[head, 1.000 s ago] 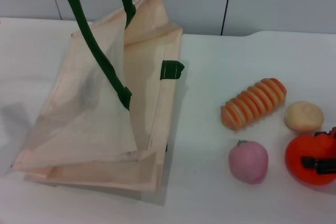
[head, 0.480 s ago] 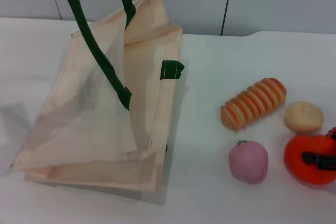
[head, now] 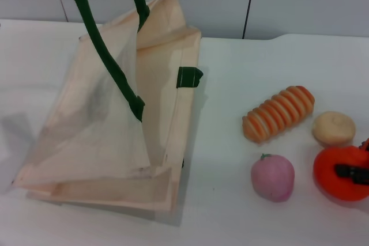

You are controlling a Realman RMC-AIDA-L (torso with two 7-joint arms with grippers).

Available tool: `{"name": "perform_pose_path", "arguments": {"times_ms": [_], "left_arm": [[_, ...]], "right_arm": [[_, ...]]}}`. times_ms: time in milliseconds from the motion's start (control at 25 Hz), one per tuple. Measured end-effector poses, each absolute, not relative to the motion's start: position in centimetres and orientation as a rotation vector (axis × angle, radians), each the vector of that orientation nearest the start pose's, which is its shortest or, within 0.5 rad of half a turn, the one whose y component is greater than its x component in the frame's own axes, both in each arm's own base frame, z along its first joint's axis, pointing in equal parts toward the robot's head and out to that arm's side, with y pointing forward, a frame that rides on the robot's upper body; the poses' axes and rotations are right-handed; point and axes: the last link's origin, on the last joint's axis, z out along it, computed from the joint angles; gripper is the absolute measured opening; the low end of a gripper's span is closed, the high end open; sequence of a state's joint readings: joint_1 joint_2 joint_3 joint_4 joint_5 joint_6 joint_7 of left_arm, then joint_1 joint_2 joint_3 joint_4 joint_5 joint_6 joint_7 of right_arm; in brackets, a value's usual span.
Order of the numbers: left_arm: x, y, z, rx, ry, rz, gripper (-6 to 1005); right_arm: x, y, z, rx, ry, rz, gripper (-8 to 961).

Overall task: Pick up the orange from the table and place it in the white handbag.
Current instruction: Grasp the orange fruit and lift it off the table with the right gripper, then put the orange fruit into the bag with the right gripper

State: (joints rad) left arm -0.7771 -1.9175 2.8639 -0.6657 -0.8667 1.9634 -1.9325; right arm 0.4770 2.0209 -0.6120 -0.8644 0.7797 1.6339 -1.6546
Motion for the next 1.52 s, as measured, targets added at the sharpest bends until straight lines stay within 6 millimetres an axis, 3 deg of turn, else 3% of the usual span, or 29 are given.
{"name": "perform_pose_path", "arguments": {"times_ms": [720,1240,1520], "left_arm": [[-23.8,36.2,14.5,-2.271,-1.104,-1.458,113],[-23.7,36.2,14.6,-2.278,-1.106,-1.461,113],[-23.4,36.3,14.4,-2.29,-1.106,-1.477,114]], "right_arm": [[31.5,31.1,5.0,-2.78,0.689,0.163,328],[30.5,31.0,6.7,-2.778,0.615,0.197,261],[28.1,31.2,7.6,-2.831,0.465,0.311,205]]}}
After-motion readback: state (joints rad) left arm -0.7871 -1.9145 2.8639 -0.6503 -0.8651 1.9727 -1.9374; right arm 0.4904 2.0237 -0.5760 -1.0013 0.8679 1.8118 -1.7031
